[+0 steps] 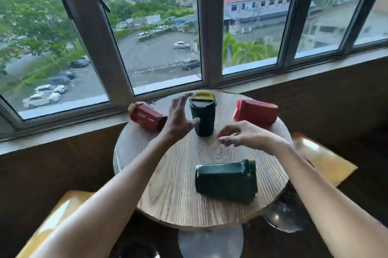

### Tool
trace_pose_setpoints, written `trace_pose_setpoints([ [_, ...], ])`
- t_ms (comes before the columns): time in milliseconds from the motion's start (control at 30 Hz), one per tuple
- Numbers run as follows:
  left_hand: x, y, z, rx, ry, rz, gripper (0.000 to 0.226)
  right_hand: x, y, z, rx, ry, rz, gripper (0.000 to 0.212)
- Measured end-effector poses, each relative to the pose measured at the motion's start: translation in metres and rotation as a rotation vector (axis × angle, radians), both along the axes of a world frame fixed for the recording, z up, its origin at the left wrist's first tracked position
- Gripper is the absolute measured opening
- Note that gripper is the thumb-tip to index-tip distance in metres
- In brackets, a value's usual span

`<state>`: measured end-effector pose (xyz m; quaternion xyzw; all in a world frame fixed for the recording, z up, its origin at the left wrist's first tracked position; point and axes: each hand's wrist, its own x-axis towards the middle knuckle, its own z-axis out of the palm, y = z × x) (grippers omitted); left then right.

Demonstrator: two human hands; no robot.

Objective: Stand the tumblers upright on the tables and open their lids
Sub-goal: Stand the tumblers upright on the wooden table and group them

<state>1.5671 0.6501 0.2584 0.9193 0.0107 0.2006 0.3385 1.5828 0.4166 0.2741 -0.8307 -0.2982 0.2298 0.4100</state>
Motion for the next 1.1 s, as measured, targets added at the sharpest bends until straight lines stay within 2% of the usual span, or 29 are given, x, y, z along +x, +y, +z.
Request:
trace_pose_setpoints([
  [233, 0.041, 0.030, -0.016, -0.103, 0.074, -0.249, 0.092, -0.025, -0.001, -0.006, -0.054, 0.064, -0.143, 0.027],
  [400, 0.048, 0.033, -0.022, -0.219, 0.058, -0.345, 0.083, -0.038, -0.008, -0.005, -0.142, 0.165, -0.129, 0.034],
  [667, 0.054, 0.025, -0.031, -0.182, -0.033, -0.279, 0.083, -0.037, -0.015, -0.004, -0.184, 0.230, -0.118, 0.051],
  [967, 0.053, 0.017, -0.037, -0.138, -0.109, -0.208, 0.081, -0.038, -0.017, -0.005, -0.165, 0.241, -0.123, 0.031],
  [1100, 0.052, 0.013, -0.036, -0.168, -0.118, -0.193, 0.079, -0.044, -0.025, -0.005, -0.149, 0.281, -0.116, 0.040],
])
